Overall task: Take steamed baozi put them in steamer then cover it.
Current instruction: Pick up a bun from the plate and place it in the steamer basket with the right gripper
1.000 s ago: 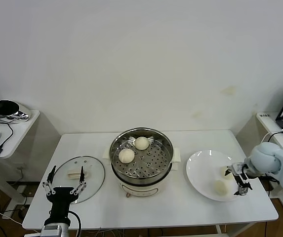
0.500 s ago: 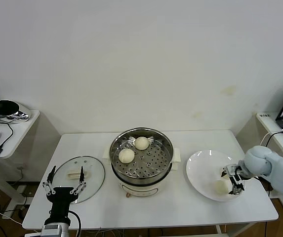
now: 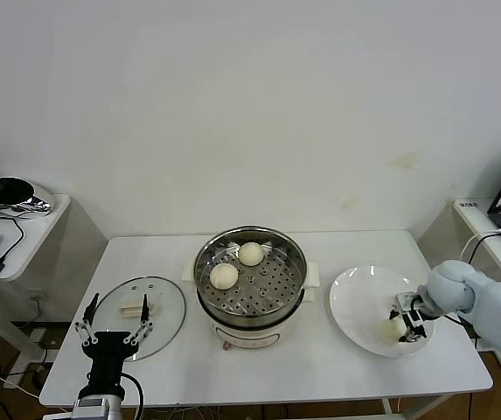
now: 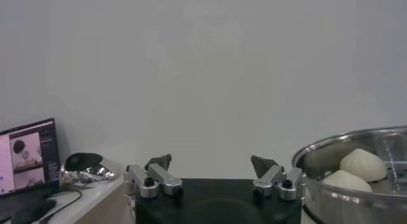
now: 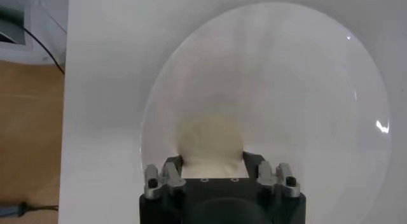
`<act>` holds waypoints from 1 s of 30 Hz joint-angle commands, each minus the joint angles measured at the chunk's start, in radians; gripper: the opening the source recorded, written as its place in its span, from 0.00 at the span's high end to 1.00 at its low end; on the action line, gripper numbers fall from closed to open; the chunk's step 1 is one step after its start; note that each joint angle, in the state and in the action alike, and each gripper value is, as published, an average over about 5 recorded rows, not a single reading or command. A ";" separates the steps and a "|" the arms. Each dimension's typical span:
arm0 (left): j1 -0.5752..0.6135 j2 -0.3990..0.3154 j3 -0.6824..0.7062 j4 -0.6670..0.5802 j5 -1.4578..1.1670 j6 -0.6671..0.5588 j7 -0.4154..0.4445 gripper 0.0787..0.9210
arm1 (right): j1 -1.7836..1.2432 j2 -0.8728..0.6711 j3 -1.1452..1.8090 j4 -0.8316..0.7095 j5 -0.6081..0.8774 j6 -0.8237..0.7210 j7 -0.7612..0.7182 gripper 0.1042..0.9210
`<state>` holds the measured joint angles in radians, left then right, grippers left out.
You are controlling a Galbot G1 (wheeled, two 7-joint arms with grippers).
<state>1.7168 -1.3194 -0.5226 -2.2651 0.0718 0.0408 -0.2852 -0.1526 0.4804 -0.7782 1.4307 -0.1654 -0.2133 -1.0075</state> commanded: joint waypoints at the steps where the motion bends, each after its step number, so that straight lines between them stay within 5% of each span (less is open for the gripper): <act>1: 0.000 0.001 0.000 -0.002 0.000 0.000 0.000 0.12 | 0.006 0.000 0.004 -0.001 0.005 0.000 -0.009 0.44; 17: -0.010 0.013 -0.002 -0.003 -0.004 0.003 0.000 0.12 | 0.498 -0.027 -0.153 0.072 0.242 -0.015 -0.077 0.45; 30: -0.015 0.017 -0.024 0.004 -0.026 0.000 0.001 0.12 | 0.954 0.330 -0.433 0.065 0.472 0.004 -0.050 0.44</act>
<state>1.7014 -1.3019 -0.5447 -2.2620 0.0474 0.0407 -0.2850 0.5335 0.6251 -1.0668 1.4895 0.1687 -0.2160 -1.0621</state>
